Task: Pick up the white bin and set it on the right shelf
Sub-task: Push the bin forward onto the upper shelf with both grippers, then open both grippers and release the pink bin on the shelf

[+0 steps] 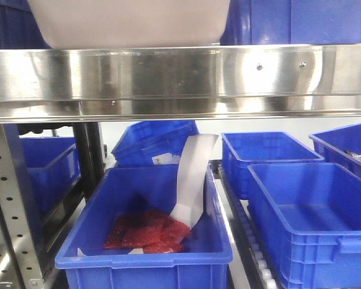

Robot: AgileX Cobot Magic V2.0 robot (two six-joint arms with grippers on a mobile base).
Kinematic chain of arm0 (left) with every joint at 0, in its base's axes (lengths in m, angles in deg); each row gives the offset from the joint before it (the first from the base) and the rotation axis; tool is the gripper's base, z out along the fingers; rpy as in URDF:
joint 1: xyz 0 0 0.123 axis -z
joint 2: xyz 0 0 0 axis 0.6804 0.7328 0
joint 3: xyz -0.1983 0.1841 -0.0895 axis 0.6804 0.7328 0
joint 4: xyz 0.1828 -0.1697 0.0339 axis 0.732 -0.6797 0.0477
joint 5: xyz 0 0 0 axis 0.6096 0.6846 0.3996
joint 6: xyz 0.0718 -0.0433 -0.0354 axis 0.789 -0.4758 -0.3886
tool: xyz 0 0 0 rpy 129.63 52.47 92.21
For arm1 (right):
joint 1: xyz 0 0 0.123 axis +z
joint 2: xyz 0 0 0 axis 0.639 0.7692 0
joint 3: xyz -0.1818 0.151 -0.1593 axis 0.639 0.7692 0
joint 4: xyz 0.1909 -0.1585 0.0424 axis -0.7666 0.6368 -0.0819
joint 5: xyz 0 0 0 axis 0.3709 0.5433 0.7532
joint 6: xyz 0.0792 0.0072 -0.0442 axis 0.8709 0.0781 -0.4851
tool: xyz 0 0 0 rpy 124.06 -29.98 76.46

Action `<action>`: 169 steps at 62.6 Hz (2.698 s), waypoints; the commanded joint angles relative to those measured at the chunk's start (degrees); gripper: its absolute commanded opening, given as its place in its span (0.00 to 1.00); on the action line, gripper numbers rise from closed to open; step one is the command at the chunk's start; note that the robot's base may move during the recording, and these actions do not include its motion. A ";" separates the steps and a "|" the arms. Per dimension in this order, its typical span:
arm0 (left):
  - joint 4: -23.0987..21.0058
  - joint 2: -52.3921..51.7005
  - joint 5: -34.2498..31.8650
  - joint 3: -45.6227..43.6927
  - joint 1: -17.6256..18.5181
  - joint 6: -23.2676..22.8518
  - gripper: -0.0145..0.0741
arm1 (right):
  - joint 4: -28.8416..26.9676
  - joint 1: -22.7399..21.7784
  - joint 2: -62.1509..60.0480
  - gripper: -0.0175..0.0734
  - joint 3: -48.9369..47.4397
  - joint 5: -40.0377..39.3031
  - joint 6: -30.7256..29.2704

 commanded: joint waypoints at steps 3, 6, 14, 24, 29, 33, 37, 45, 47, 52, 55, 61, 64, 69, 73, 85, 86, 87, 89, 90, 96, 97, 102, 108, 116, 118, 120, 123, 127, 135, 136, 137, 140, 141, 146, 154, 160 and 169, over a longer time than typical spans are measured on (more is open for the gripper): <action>-5.61 -1.15 4.89 -2.30 1.74 1.70 0.03 | -9.23 1.25 -2.44 0.29 -2.40 5.81 0.15; -5.61 -0.62 4.89 -2.30 1.74 1.92 0.04 | -9.23 1.25 -1.98 0.29 -2.40 5.77 0.15; -5.38 -0.01 4.36 -2.30 1.74 3.31 0.04 | -9.23 1.25 -1.11 0.30 -2.40 6.37 0.15; -5.50 -0.01 3.82 -2.30 1.74 6.25 0.22 | -9.23 1.25 -0.75 0.55 -2.40 6.28 -1.32; -5.50 -0.01 3.82 -2.30 1.74 6.25 0.40 | -9.23 1.19 -0.75 0.75 -2.40 5.62 -1.32; -5.50 -0.01 3.82 -2.30 1.74 6.25 0.54 | -9.23 0.95 -0.75 0.86 -2.40 5.57 -1.46; -5.50 -0.01 3.55 -2.30 1.74 6.28 0.66 | -9.23 0.44 -0.75 0.87 -2.40 5.79 -1.94; -5.50 -0.13 3.46 -2.30 1.53 6.28 0.71 | -9.23 -0.78 -0.93 0.86 -2.40 6.57 -1.94; -5.37 -0.13 3.46 -2.30 1.53 6.38 0.71 | -9.17 -1.10 -1.09 0.86 -2.40 6.67 -2.00; -5.29 -0.58 3.46 -2.52 1.24 8.47 0.71 | -8.73 -2.13 -1.61 0.86 -2.65 6.81 -2.79; -4.73 -0.86 3.46 -2.99 0.87 9.79 0.71 | -7.78 -2.78 -1.76 0.86 -3.33 7.01 -2.84; -0.46 -1.55 3.48 -4.63 0.50 10.81 0.71 | -3.60 -4.25 -2.38 0.86 -5.37 7.58 -2.84; 2.81 -1.67 3.48 -6.08 0.37 10.91 0.71 | -1.00 -4.82 -2.74 0.86 -6.72 7.57 -2.84; 9.89 -2.21 3.48 -8.48 0.37 10.91 0.71 | 5.47 -5.76 -3.56 0.86 -9.01 7.33 -2.84; 14.84 -2.62 3.48 -10.40 0.37 10.91 0.71 | 11.15 -6.24 -4.19 0.86 -11.13 6.88 -2.79; 23.09 -4.21 3.25 -13.14 0.37 10.91 0.71 | 23.05 -6.30 -5.54 0.86 -13.91 5.96 -2.73; 23.73 -4.31 3.25 -13.42 0.37 10.91 0.71 | 23.36 -6.30 -5.61 0.86 -13.92 5.96 -2.73; 24.42 -4.47 3.25 -13.44 0.37 10.91 0.71 | 23.69 -6.30 -5.71 0.86 -13.92 5.96 -2.73; 26.11 -4.85 3.25 -13.53 0.37 10.91 0.71 | 24.53 -6.30 -5.94 0.86 -13.99 6.09 -2.73; 26.62 -5.11 3.25 -13.53 0.37 10.91 0.71 | 24.84 -6.30 -6.09 0.86 -13.98 6.09 -2.73; 29.98 -7.07 3.36 -13.53 0.37 10.91 0.68 | 26.82 -6.30 -7.29 0.85 -13.98 6.25 -2.79; 30.59 -7.53 3.48 -13.53 0.37 10.91 0.68 | 27.16 -6.30 -7.52 0.84 -13.98 6.26 -2.79; 31.25 -9.54 4.89 -13.53 0.37 10.91 0.60 | 29.02 -6.30 -9.03 0.75 -13.98 6.78 -2.79; 31.33 -11.76 7.14 -13.53 0.37 10.91 0.41 | 30.81 -6.30 -10.90 0.53 -13.98 8.02 -2.79; 31.80 -13.86 10.16 -13.53 0.37 10.91 0.12 | 34.32 -6.30 -13.67 0.23 -13.98 8.66 -2.79; 32.24 -13.97 10.85 -13.53 0.37 10.91 0.06 | 35.10 -6.30 -14.27 0.25 -13.98 8.66 -2.79; 32.39 -14.22 11.53 -13.53 0.37 10.91 0.01 | 35.93 -6.30 -14.86 0.25 -13.98 8.62 -2.79; 32.62 -14.47 12.47 -13.53 0.37 10.91 0.03 | 37.20 -6.30 -15.70 0.25 -13.84 8.37 -2.79; 33.20 -14.60 13.86 -13.53 0.37 10.91 0.03 | 39.07 -6.30 -17.29 0.25 -13.06 8.05 -2.73; 35.97 -16.08 15.77 -13.41 0.37 9.57 0.03 | 42.44 -6.30 -21.45 0.25 -9.34 6.82 -2.73; 36.69 -16.38 15.92 -13.28 0.37 9.10 0.03 | 42.78 -6.30 -22.23 0.25 -8.00 6.27 -2.73; 37.26 -16.60 15.92 -13.28 0.37 8.70 0.03 | 42.95 -6.30 -22.76 0.25 -7.25 5.71 -2.73; 39.73 -17.67 15.92 -12.75 0.37 7.10 0.03 | 43.38 -6.30 -25.10 0.25 -3.93 4.00 -2.73; 40.48 -17.95 15.92 -12.63 0.37 6.79 0.03 | 43.59 -6.30 -25.74 0.25 -2.99 3.09 -2.73; 44.67 -20.17 15.01 -10.91 0.37 3.05 0.03 | 44.65 -6.30 -30.25 0.25 3.87 -1.23 -2.73; 50.38 -24.83 10.75 -4.91 0.37 -3.46 0.03 | 44.72 -6.30 -38.48 0.25 16.99 -9.91 -2.73; 55.00 -28.62 6.31 0.92 0.37 -10.43 0.03 | 44.67 -6.30 -44.61 0.25 26.96 -16.44 -2.73; 60.09 -34.33 -0.06 10.29 0.37 -13.98 0.03 | 44.67 -6.30 -53.91 0.25 41.71 -25.08 -2.73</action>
